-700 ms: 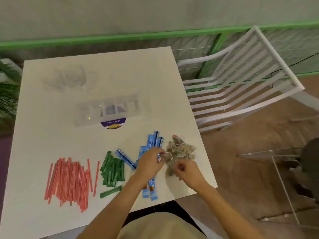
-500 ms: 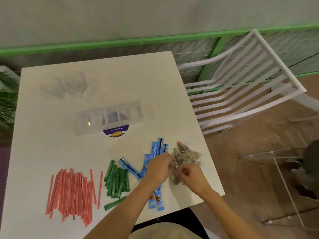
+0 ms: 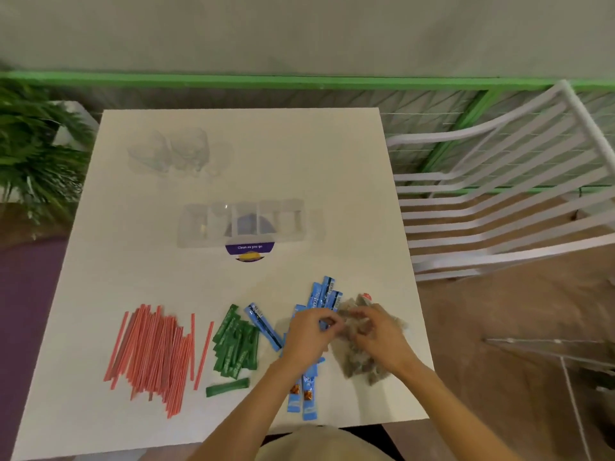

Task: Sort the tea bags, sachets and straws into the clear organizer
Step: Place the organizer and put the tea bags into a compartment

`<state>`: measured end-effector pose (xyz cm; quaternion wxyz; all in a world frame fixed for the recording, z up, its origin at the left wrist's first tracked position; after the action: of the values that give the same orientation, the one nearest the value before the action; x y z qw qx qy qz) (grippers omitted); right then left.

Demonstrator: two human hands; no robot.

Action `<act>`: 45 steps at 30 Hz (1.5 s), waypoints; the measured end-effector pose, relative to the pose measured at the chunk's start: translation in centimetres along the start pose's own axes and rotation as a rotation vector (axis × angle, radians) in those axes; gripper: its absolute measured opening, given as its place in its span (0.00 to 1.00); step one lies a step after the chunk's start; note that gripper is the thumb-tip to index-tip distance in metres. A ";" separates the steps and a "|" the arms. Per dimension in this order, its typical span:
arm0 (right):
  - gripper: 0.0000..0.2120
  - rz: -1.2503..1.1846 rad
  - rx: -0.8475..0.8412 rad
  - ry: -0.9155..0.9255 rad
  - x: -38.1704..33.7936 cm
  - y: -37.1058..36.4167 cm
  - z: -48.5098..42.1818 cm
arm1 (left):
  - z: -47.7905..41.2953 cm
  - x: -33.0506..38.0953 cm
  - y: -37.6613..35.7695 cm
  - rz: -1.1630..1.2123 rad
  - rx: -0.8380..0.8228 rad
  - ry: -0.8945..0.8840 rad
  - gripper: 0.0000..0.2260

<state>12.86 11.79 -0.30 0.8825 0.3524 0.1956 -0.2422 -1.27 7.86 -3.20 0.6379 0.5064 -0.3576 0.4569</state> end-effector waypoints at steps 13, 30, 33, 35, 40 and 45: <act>0.05 -0.206 -0.222 -0.061 -0.9 0.6 -3.6 | -1.5 -0.4 2.0 0.384 0.063 0.194 0.04; 0.06 -0.282 -0.241 0.009 -1.9 6.1 -3.7 | -9.0 -1.3 -2.3 -0.704 -0.344 -0.181 0.07; 0.04 -0.288 -0.223 0.050 -3.0 6.7 -4.9 | -8.4 -1.5 -0.6 -0.367 -0.182 -0.047 0.05; 0.03 -0.307 -0.221 0.088 -4.1 6.9 -5.7 | -7.9 -0.9 0.7 -0.161 -0.057 -0.024 0.03; 0.04 -0.389 -0.218 0.124 -7.5 7.0 -7.8 | -6.4 0.7 3.6 0.170 0.118 0.028 0.06; 0.03 -0.355 -0.185 0.183 -12.0 7.0 -10.9 | -5.6 1.2 6.2 0.262 0.175 0.028 0.09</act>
<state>5.26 27.50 2.20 0.8332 0.2504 0.3551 -0.3420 -6.81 14.03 -1.40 0.5311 0.5026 -0.3706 0.5727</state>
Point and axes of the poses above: each hand's wrist, its own z-axis away from the middle knuckle, its own y-axis out of the back of the hand, x = y × z, the point moved 7 cm from there along -z, towards the middle knuckle, and after that the axes turned 14 degrees about -y, right-handed, at the moved point
